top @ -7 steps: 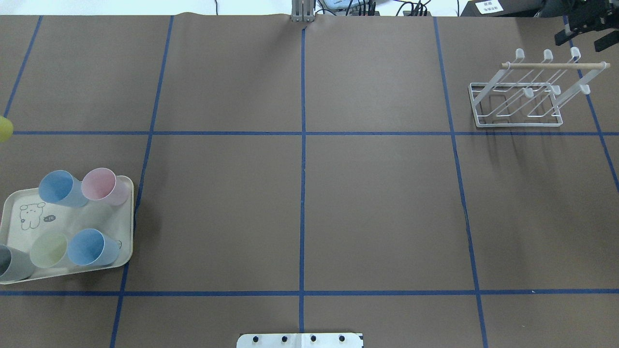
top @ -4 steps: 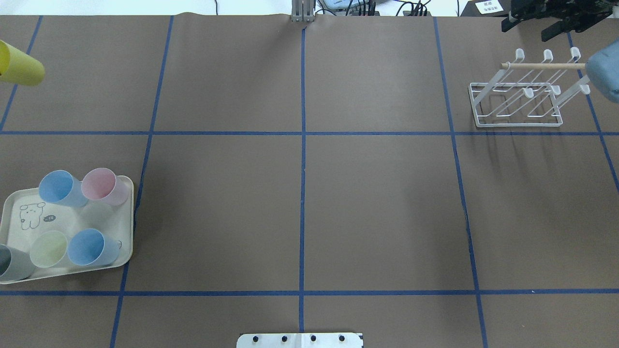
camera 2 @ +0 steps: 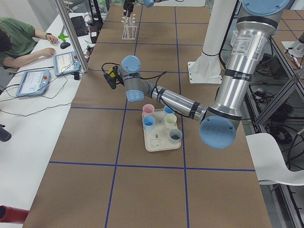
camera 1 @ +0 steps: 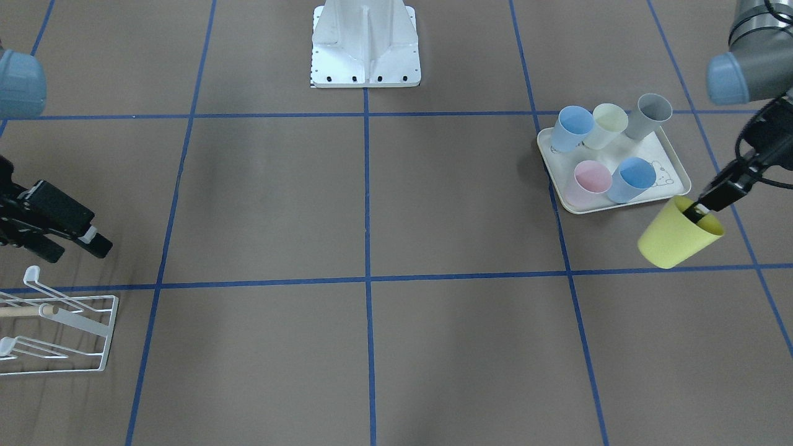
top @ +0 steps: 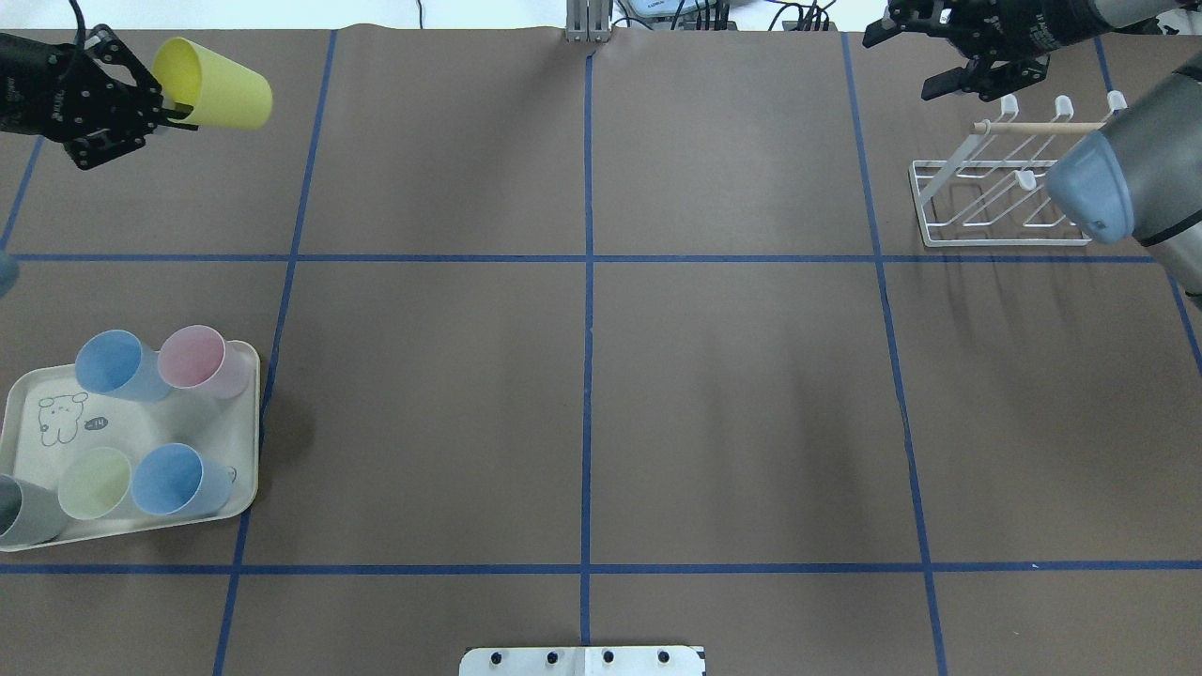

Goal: Transfer IKEA cup to right arm and place on rack

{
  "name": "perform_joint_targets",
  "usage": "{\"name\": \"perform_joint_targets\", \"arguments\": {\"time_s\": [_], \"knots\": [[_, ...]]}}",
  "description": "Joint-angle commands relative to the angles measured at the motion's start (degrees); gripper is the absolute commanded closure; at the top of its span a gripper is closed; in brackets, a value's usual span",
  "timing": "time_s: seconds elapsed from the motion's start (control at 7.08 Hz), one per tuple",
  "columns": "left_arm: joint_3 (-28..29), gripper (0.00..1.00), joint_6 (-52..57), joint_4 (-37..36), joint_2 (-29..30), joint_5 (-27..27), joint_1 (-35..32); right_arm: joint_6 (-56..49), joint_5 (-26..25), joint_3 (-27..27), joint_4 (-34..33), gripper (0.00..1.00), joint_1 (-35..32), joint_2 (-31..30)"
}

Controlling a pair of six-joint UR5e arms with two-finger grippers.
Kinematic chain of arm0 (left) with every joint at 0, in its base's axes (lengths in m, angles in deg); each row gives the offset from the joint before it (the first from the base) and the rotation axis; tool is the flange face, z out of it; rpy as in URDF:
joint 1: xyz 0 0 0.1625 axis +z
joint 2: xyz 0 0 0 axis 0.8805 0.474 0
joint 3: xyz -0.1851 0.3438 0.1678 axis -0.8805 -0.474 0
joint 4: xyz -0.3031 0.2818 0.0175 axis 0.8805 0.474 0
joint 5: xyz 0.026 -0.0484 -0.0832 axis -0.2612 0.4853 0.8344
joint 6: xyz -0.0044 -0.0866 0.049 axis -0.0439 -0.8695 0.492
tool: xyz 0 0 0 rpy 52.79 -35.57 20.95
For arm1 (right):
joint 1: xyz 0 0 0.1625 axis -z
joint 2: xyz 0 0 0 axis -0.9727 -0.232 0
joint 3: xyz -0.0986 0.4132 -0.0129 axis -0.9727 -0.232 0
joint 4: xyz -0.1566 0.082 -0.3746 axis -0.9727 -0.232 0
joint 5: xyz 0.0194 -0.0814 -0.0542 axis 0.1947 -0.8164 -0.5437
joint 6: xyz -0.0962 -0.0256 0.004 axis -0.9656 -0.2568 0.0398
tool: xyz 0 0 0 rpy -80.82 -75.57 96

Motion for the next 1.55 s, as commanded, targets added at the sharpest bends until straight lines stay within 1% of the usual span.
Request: {"name": "perform_joint_targets", "arguments": {"time_s": [0.0,0.14,0.28,0.42,0.56,0.71,0.99,1.13,1.27,1.41], "knots": [[-0.03,1.0,-14.62,11.61,1.25,-13.42,8.59,14.57,-5.42,-0.66,14.83,0.0,4.19,-0.17],[0.06,1.0,-19.9,14.01,1.34,-20.37,12.46,20.64,-11.03,-0.66,21.42,0.0,7.26,-0.34],[0.15,1.0,-23.17,17.08,2.12,-25.57,16.5,25.57,-17.7,-0.57,26.71,0.0,11.9,-0.34],[0.15,1.0,-27.21,19.9,3.69,-29.89,18.72,30.58,-24.64,-0.57,31.11,0.0,16.47,0.0],[0.15,1.0,-29.07,21.93,4.93,-32.37,20.65,32.89,-29.15,-0.48,32.46,0.0,20.0,1.92],[0.24,1.0,-29.01,24.56,6.33,-33.26,23.37,35.35,-29.63,-0.57,32.48,0.0,21.51,3.94],[0.85,1.0,-28.83,25.46,8.53,-41.93,29.34,36.96,-30.68,-0.4,32.56,0.0,23.01,4.75],[0.85,1.0,-28.83,25.46,9.68,-45.28,31.63,39.74,-33.73,-0.31,32.56,0.0,24.15,4.84],[1.03,1.0,-28.65,25.37,11.17,-48.62,33.92,39.77,-35.77,-0.13,32.56,0.0,25.73,4.84],[1.03,1.0,-28.57,25.37,12.23,-50.74,35.77,39.77,-36.31,-0.39,32.48,0.0,26.7,4.93]]}}
